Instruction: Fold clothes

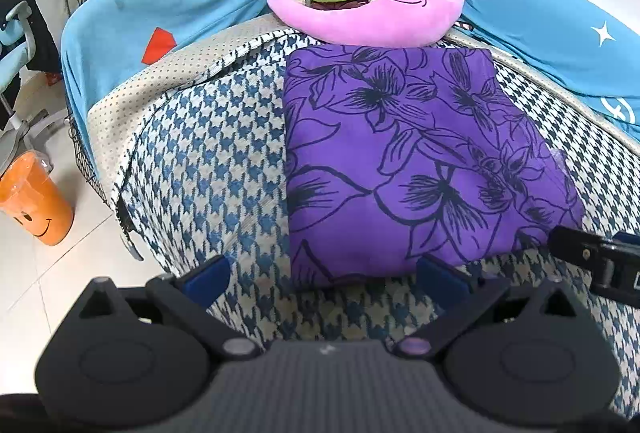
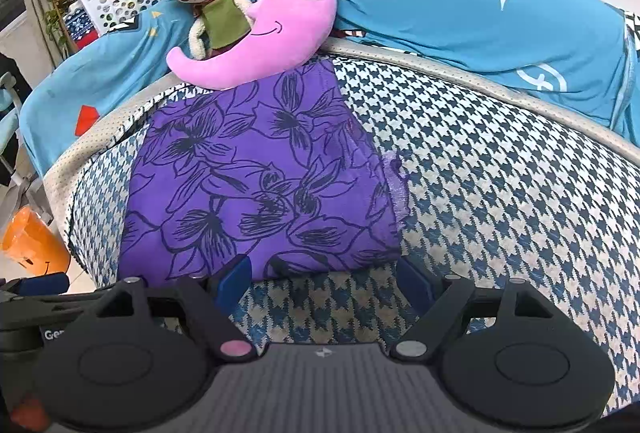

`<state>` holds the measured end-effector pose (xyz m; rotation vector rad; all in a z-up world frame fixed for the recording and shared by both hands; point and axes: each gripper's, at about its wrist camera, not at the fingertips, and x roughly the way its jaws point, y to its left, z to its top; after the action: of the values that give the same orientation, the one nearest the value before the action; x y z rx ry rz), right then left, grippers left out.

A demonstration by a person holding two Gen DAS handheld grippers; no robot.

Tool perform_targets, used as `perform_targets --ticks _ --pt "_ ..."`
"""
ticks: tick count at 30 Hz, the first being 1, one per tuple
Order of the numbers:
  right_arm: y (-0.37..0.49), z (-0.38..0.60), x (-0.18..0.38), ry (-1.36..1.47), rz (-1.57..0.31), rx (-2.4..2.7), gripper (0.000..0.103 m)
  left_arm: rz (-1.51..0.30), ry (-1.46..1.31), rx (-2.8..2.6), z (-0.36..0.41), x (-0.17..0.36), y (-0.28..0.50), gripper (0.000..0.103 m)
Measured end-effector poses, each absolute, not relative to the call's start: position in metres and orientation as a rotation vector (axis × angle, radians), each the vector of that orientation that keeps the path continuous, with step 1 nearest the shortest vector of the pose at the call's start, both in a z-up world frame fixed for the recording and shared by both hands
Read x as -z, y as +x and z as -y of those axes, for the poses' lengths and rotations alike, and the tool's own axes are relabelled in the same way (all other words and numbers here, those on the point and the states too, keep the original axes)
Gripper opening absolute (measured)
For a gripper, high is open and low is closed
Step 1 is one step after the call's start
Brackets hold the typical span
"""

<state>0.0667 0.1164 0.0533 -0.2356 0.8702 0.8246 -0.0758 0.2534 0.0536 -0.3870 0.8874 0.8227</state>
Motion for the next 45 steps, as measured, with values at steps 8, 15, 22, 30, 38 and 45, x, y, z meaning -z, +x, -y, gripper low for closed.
perform_targets --ticks 8,15,22,30,38,45 --pt "0.065 -0.121 -0.047 -0.261 -0.886 -0.838 0.080 -0.927 -0.409 -0.819 -0.255 -0.047 -0.079 0.103" --pt "0.068 -0.125 -0.038 -0.276 -0.905 -0.833 0.080 -0.966 -0.412 -0.797 -0.249 -0.038 -0.081 0.103" --pt "0.069 -0.129 -0.035 -0.279 -0.913 -0.844 0.080 -0.989 -0.414 -0.782 -0.243 -0.034 -0.080 0.103" --pt "0.068 -0.130 -0.034 -0.275 -0.914 -0.854 0.080 -0.988 -0.409 -0.782 -0.243 -0.034 -0.080 0.103" --pt "0.068 -0.130 -0.033 -0.276 -0.913 -0.854 0.080 -0.983 -0.403 -0.792 -0.243 -0.034 -0.079 0.103" --pt "0.068 -0.130 -0.033 -0.274 -0.912 -0.847 0.080 -0.980 -0.394 -0.808 -0.246 -0.034 -0.079 0.103"
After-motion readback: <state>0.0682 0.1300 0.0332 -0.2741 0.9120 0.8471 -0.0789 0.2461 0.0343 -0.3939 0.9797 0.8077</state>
